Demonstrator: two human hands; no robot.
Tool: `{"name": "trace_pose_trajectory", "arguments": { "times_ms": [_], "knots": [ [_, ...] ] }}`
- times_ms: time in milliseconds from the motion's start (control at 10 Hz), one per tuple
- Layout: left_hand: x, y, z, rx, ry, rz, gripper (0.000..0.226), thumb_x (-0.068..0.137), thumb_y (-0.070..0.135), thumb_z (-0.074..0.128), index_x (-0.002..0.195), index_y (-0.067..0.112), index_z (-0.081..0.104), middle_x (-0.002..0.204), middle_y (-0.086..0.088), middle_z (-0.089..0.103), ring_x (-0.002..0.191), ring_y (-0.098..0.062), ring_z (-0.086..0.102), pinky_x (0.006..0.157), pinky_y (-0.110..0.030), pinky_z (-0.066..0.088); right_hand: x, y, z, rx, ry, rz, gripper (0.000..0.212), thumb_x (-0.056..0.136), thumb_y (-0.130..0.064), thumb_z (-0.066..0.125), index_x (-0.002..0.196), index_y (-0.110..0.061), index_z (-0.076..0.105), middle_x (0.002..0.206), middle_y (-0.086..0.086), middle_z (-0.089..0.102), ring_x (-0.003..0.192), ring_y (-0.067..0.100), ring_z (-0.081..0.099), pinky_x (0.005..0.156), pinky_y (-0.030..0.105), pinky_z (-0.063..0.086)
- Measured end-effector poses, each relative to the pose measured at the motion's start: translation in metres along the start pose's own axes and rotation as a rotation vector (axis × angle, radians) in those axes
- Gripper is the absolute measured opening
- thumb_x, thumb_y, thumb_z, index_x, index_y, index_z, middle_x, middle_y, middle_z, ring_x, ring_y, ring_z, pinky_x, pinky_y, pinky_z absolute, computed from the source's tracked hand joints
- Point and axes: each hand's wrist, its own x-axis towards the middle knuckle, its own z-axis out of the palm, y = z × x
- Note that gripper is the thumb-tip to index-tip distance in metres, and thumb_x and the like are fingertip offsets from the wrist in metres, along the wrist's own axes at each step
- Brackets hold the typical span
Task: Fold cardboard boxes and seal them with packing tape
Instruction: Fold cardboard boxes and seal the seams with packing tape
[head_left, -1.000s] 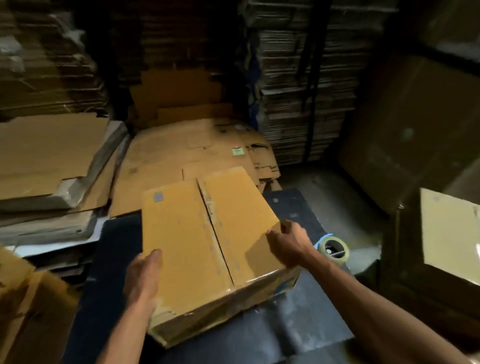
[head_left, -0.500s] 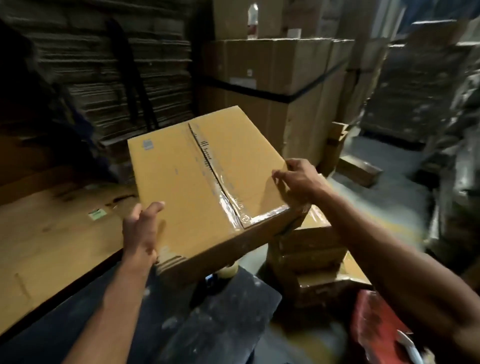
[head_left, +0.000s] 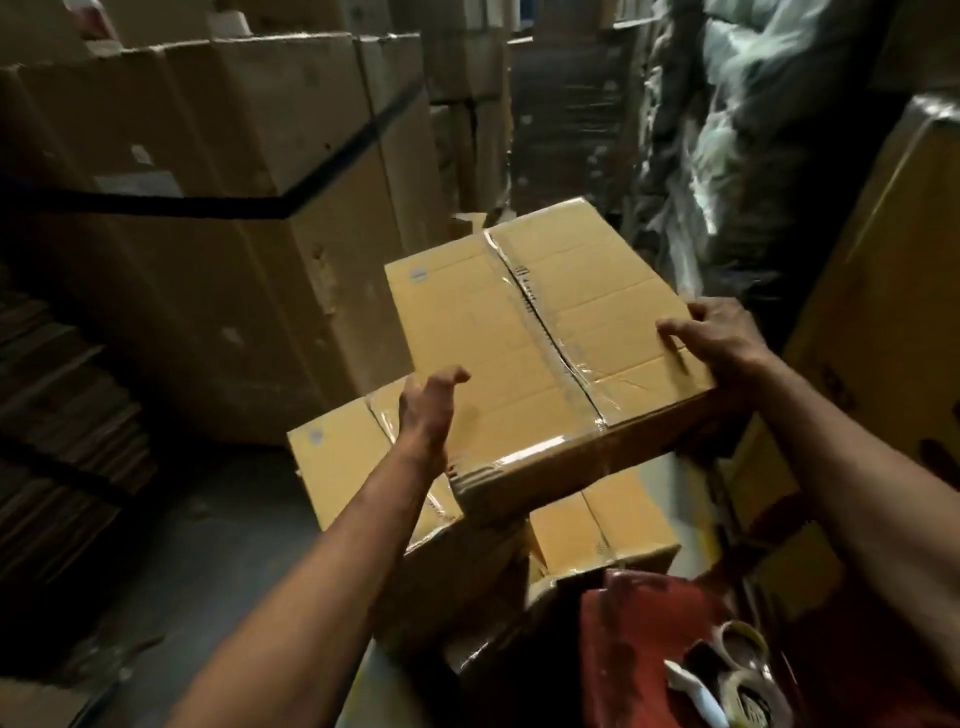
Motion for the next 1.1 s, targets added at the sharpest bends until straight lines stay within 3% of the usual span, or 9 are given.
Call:
{"name": "trace_pose_trajectory", "arguments": {
  "times_ms": [200, 300, 400, 600, 700, 800, 900, 1000, 1100],
  "knots": [
    [0.152, -0.038, 0.148, 0.009, -0.127, -0.266, 0.056, 0.056, 0.047, 0.077, 0.107, 0.023, 0.074, 0.112, -0.011, 0.076, 0.104, -0.036, 0.07, 0.091, -0.06, 0.057, 0.143, 0.13, 0.019, -0.059, 0.033, 0.167, 0.042, 0.096, -0.04, 0.067, 0.129, -0.015, 0.069, 0.126, 0.013, 0.07, 0.115, 0.034, 0.063, 0.085, 0.035, 0.044],
    [0.203, -0.068, 0.184, 0.085, -0.119, -0.295, 0.078, 0.052, 0.056, 0.075, 0.122, 0.024, 0.063, 0.124, -0.007, 0.068, 0.11, -0.032, 0.063, 0.097, -0.057, 0.052, 0.194, 0.168, 0.049, -0.075, 0.02, 0.195, 0.041, 0.096, -0.042, 0.066, 0.127, -0.016, 0.069, 0.122, 0.015, 0.07, 0.111, 0.035, 0.063, 0.088, 0.043, 0.049],
    [0.247, -0.114, 0.222, 0.175, -0.057, -0.381, 0.089, 0.07, 0.05, 0.073, 0.145, 0.016, 0.04, 0.14, -0.009, 0.053, 0.121, -0.032, 0.051, 0.095, -0.044, 0.042, 0.232, 0.218, 0.091, -0.098, -0.03, 0.236, 0.038, 0.096, -0.042, 0.066, 0.125, -0.017, 0.068, 0.119, 0.015, 0.071, 0.107, 0.034, 0.063, 0.085, 0.041, 0.048],
    [0.305, -0.234, 0.266, 0.529, 0.091, -0.766, 0.141, 0.067, 0.054, 0.075, 0.157, 0.002, -0.02, 0.155, -0.027, 0.02, 0.14, -0.044, 0.027, 0.112, -0.054, 0.038, 0.256, 0.306, 0.185, -0.062, -0.096, 0.317, 0.032, 0.091, -0.028, 0.072, 0.121, -0.016, 0.072, 0.114, 0.011, 0.074, 0.105, 0.031, 0.067, 0.084, 0.036, 0.048],
    [0.317, -0.278, 0.273, 0.684, 0.102, -0.71, 0.127, 0.074, 0.05, 0.075, 0.162, 0.008, -0.007, 0.149, -0.025, 0.024, 0.133, -0.042, 0.032, 0.112, -0.052, 0.037, 0.255, 0.349, 0.217, -0.052, -0.083, 0.347, 0.042, 0.092, -0.025, 0.07, 0.132, -0.016, 0.067, 0.125, 0.012, 0.071, 0.114, 0.031, 0.065, 0.095, 0.041, 0.051],
    [0.328, -0.314, 0.268, 0.861, -0.051, -0.664, 0.105, 0.079, 0.048, 0.075, 0.159, 0.017, 0.015, 0.156, -0.024, 0.016, 0.142, -0.042, 0.023, 0.117, -0.053, 0.03, 0.256, 0.379, 0.252, -0.11, -0.154, 0.332, 0.057, 0.096, -0.035, 0.069, 0.149, -0.023, 0.052, 0.132, 0.005, 0.065, 0.125, 0.03, 0.059, 0.105, 0.048, 0.047],
    [0.314, -0.349, 0.274, 0.772, -0.288, -0.763, 0.093, 0.082, 0.043, 0.078, 0.156, 0.01, 0.031, 0.164, -0.022, 0.025, 0.145, -0.042, 0.033, 0.118, -0.05, 0.036, 0.252, 0.417, 0.29, -0.341, -0.435, 0.414, 0.053, 0.094, -0.042, 0.069, 0.142, -0.023, 0.056, 0.148, 0.012, 0.051, 0.13, 0.037, 0.053, 0.109, 0.048, 0.046],
    [0.297, -0.358, 0.283, 0.688, -0.381, -0.752, 0.091, 0.085, 0.039, 0.078, 0.156, 0.006, 0.032, 0.16, -0.017, 0.038, 0.143, -0.038, 0.04, 0.117, -0.047, 0.04, 0.24, 0.438, 0.313, -0.571, -0.528, 0.457, 0.055, 0.086, -0.048, 0.073, 0.133, -0.026, 0.055, 0.156, 0.025, 0.032, 0.138, 0.044, 0.04, 0.109, 0.058, 0.043],
    [0.29, -0.334, 0.282, 0.712, -0.389, -0.615, 0.089, 0.09, 0.037, 0.075, 0.16, 0.01, 0.027, 0.163, -0.015, 0.035, 0.145, -0.036, 0.039, 0.116, -0.043, 0.04, 0.233, 0.414, 0.31, -0.544, -0.409, 0.471, 0.065, 0.091, -0.044, 0.07, 0.149, -0.026, 0.048, 0.159, 0.023, 0.031, 0.144, 0.043, 0.034, 0.11, 0.059, 0.038]
  ]
}}
